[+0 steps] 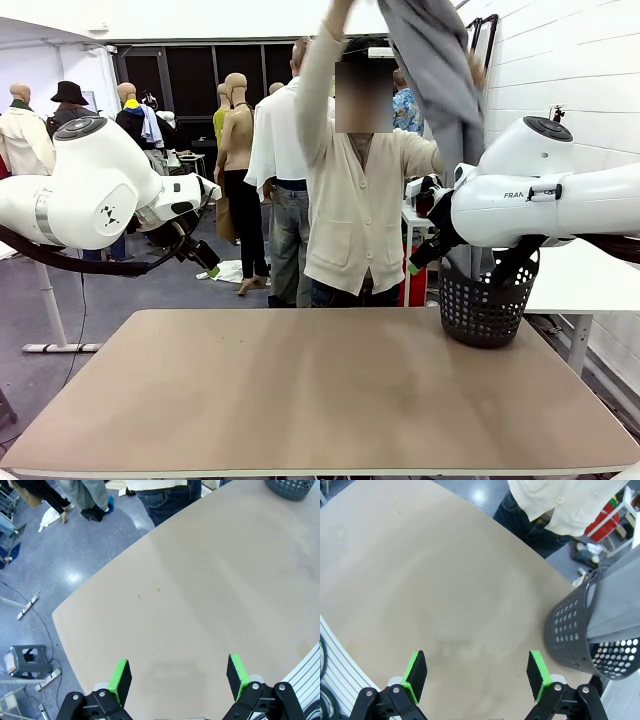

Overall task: Fold the training pants.
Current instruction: Grab both ends of the Training pants handed by a person.

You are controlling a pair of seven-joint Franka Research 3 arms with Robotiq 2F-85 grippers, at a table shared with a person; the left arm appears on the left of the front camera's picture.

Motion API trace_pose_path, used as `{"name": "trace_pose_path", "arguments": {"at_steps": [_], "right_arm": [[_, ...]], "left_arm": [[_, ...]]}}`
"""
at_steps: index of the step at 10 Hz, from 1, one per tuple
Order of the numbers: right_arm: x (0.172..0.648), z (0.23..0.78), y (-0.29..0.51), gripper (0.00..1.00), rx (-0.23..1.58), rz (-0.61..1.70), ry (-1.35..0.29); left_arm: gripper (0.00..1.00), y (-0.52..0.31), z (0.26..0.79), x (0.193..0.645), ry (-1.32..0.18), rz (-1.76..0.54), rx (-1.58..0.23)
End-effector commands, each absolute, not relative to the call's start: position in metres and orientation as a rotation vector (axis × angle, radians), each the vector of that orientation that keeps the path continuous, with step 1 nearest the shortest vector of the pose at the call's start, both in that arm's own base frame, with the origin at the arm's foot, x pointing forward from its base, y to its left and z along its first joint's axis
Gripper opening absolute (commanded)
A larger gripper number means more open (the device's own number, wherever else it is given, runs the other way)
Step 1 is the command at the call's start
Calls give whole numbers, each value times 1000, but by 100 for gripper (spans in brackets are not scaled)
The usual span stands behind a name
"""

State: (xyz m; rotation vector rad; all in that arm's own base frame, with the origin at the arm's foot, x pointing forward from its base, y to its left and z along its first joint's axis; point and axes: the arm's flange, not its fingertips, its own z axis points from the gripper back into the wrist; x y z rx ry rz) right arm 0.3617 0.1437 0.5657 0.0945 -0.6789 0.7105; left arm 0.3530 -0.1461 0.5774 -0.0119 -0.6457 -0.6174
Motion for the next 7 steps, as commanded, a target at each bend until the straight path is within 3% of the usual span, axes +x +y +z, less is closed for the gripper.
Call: {"name": "trace_pose_path", "arguments": {"at_steps": [1,7], "right_arm": [[362,566,144,100,94,709,-679],[362,566,144,100,94,709,-679]], "left_arm": [[100,-145,577,353,-641,-623,-16],[100,-145,577,353,-641,-623,-16]]}}
